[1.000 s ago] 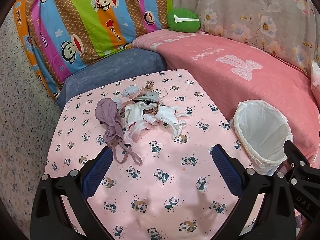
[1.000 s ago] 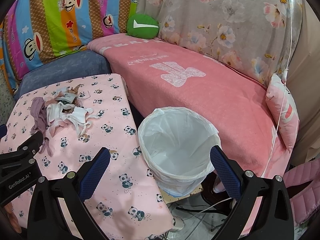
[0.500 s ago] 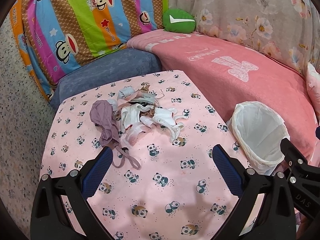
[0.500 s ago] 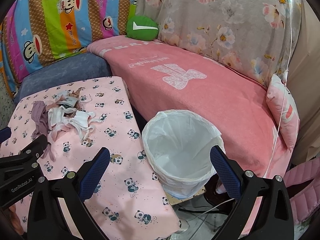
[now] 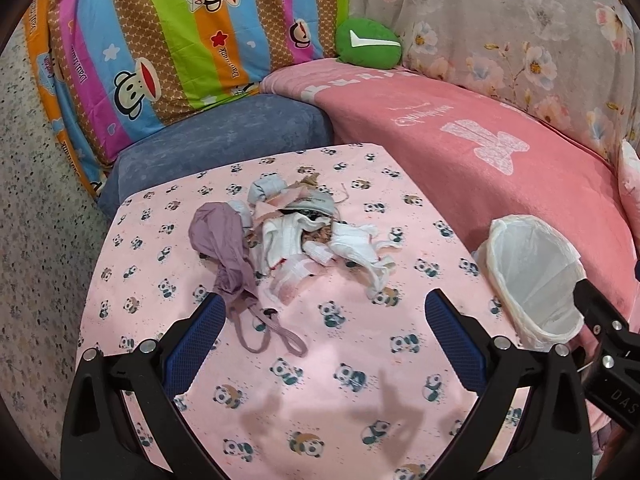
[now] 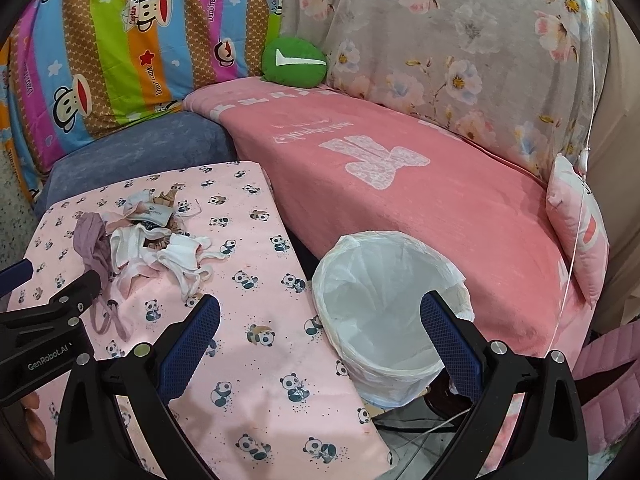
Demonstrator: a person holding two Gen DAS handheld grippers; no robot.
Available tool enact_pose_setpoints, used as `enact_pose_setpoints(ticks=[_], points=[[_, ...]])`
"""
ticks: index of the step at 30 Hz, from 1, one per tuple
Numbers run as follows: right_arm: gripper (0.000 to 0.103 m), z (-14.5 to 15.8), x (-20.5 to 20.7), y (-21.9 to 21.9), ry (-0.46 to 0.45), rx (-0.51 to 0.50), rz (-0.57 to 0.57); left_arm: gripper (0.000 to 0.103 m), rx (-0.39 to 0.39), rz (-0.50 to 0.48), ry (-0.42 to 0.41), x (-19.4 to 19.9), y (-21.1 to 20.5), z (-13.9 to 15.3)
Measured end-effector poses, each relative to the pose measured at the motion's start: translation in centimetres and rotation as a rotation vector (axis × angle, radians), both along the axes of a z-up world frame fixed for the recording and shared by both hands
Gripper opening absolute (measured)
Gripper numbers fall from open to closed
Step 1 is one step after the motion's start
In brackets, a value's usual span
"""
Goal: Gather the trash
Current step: 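Reach the left gripper to the lilac bra and close on it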
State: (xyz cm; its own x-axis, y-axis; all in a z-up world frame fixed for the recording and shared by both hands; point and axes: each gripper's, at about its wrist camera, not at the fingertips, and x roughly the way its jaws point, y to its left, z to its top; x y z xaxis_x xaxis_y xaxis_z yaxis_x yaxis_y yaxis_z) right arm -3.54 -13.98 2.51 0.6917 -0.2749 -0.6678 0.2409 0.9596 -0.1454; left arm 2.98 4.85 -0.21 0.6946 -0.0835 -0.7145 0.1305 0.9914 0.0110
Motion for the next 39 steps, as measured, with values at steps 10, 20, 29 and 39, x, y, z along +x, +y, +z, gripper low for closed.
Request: enact_pose_setpoints(ticks=[10,20,29,39], points=[[0.098,-0.8,3.2,2.8,-0.025,0.06,0.041,0.096,-0.027,0.091,0.039,4.5,6.2,-2.3],[0.098,-3.4,8.2,6.5,-0.029,0.103,0.087,0.095,-0.109,0.052,0.069,8.6,10.1,-5.4],[0.092,-7.6,12.9,9.2,0.055,0.117,0.119,0.072,-0.23,0.009,0.163,11.8,11.2,-8.3],[0.077,-9.9,15.5,11.8,0.1,0.129,0.173,0.01,-0.295,-0.051,0.228,13.0,11.6,-9.7]])
